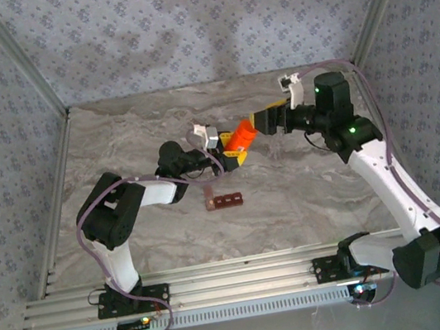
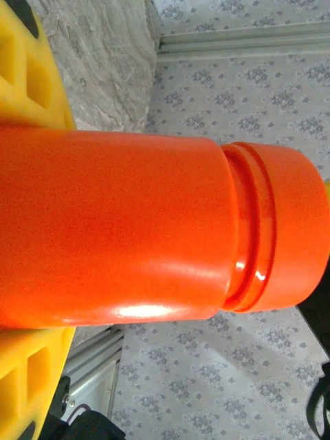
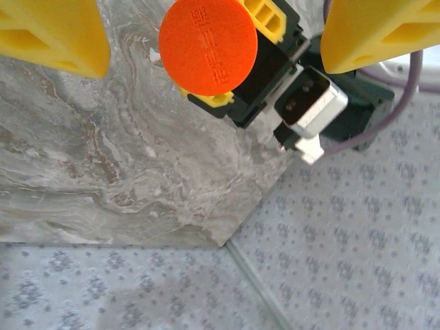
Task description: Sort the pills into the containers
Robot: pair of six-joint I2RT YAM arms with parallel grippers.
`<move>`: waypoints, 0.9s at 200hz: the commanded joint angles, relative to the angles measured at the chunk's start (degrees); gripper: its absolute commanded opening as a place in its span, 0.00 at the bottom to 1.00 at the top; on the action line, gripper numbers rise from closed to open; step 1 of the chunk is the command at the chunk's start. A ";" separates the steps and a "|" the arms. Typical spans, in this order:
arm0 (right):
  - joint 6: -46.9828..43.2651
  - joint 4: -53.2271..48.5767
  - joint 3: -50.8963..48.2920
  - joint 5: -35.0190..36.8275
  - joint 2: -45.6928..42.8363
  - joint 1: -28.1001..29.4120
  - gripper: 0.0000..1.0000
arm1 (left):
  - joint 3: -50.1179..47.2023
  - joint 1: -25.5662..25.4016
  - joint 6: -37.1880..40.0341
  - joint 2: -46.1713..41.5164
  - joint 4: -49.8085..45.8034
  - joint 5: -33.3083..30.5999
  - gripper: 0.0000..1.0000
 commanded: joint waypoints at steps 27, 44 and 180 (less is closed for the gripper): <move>-9.16 -1.99 2.67 -10.87 5.10 -0.22 0.80 | 2.40 -0.09 -1.67 -0.12 3.60 3.31 0.00; -9.53 -2.36 2.59 -12.15 5.90 -0.15 0.77 | 2.41 -0.09 -1.76 -0.16 3.63 3.52 0.00; -10.77 -4.49 1.28 -12.61 7.55 0.79 0.59 | 2.33 -0.12 -1.84 -0.47 3.63 3.61 0.00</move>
